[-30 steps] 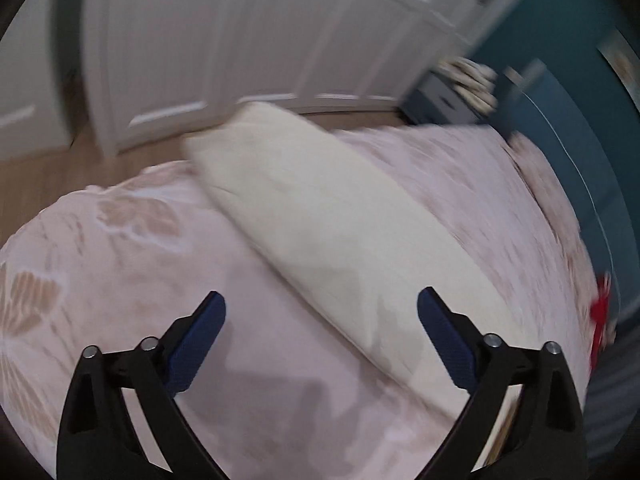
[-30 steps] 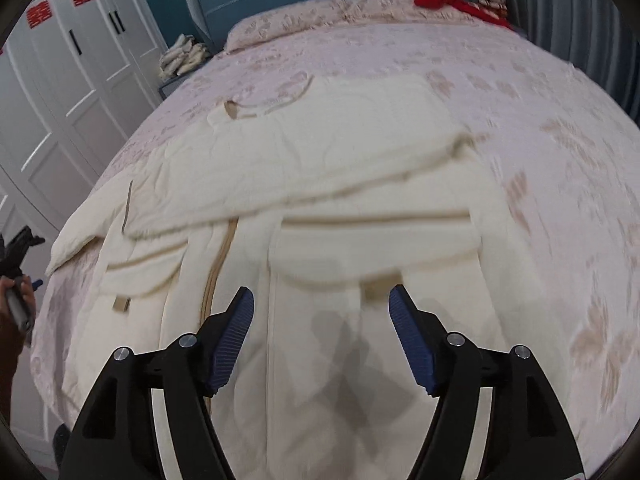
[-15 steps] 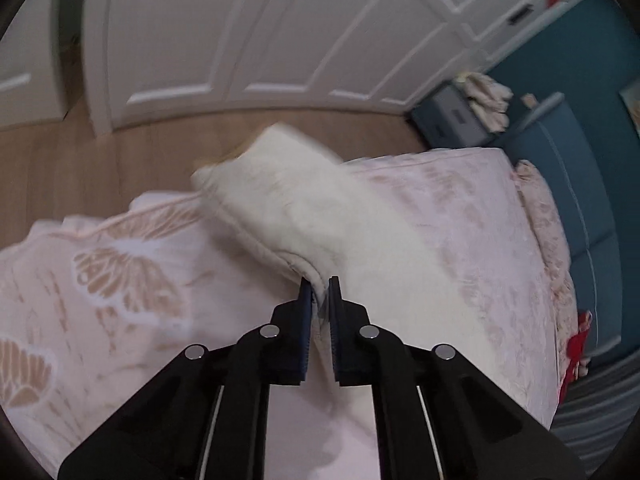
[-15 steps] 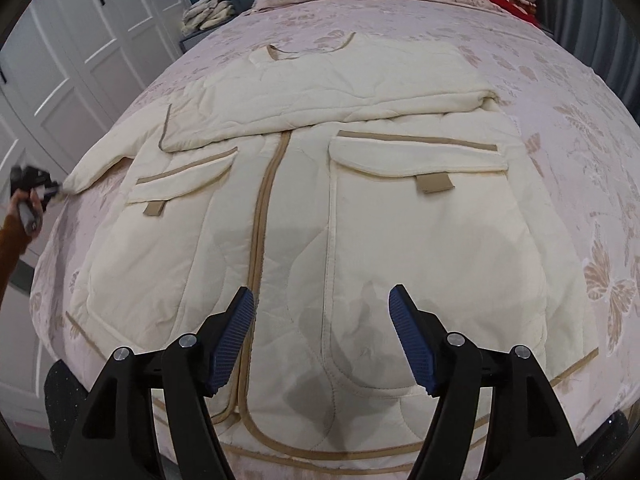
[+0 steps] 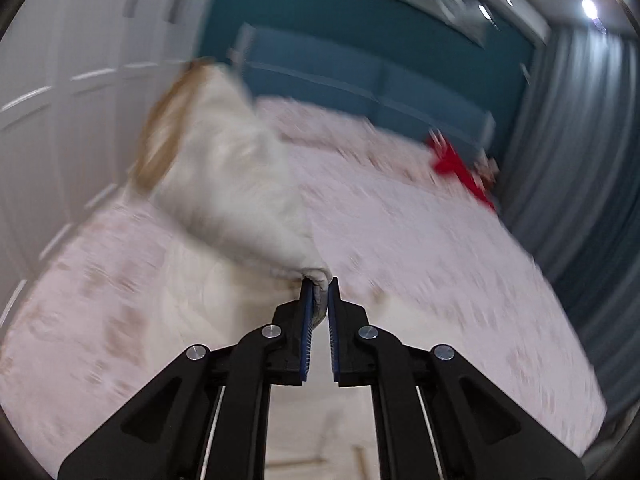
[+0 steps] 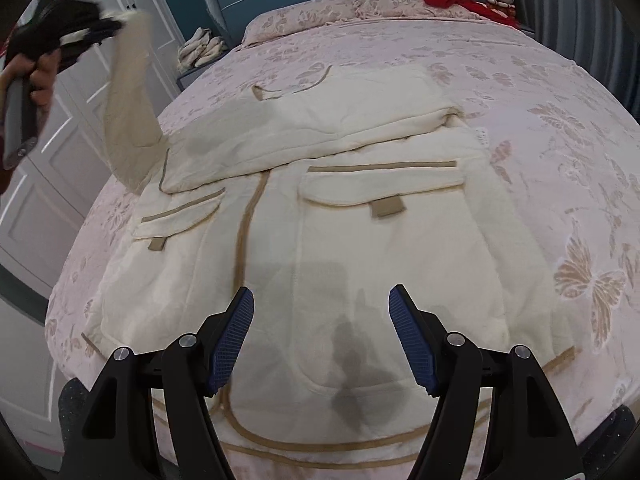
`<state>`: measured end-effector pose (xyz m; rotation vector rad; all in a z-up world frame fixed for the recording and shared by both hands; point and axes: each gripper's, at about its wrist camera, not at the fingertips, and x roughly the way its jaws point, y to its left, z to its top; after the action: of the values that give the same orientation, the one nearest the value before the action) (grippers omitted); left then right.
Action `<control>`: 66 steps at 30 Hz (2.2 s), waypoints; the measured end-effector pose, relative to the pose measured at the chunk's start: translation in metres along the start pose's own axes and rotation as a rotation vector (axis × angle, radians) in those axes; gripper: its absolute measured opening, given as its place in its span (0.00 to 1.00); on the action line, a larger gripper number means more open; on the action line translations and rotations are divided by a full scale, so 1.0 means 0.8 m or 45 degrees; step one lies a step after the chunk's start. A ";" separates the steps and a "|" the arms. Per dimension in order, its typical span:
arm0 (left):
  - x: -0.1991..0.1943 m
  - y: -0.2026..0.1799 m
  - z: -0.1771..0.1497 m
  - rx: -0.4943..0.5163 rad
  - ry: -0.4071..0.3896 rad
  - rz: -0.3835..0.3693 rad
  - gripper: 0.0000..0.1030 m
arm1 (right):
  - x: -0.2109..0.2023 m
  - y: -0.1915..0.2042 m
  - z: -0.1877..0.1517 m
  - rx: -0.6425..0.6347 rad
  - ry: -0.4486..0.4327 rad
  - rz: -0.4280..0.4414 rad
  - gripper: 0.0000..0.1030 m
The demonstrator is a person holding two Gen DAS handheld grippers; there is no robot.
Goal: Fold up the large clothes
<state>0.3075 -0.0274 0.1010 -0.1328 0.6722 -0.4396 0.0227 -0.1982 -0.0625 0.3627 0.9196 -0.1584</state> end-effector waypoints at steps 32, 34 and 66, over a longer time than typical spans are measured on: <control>0.093 0.271 -0.198 -1.184 0.337 0.006 0.76 | 0.191 -0.118 0.264 0.492 -0.105 0.085 0.70; 0.096 0.273 -0.196 -1.202 0.333 0.008 0.74 | 0.202 -0.119 0.268 0.526 -0.102 0.107 0.70; 0.105 0.225 -0.210 -0.539 0.383 0.406 0.07 | 0.190 -0.094 0.167 0.152 -0.028 0.058 0.10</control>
<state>0.3237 0.1016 -0.1244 -0.3586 1.0591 -0.0027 0.1923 -0.3146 -0.1283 0.4914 0.8815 -0.1761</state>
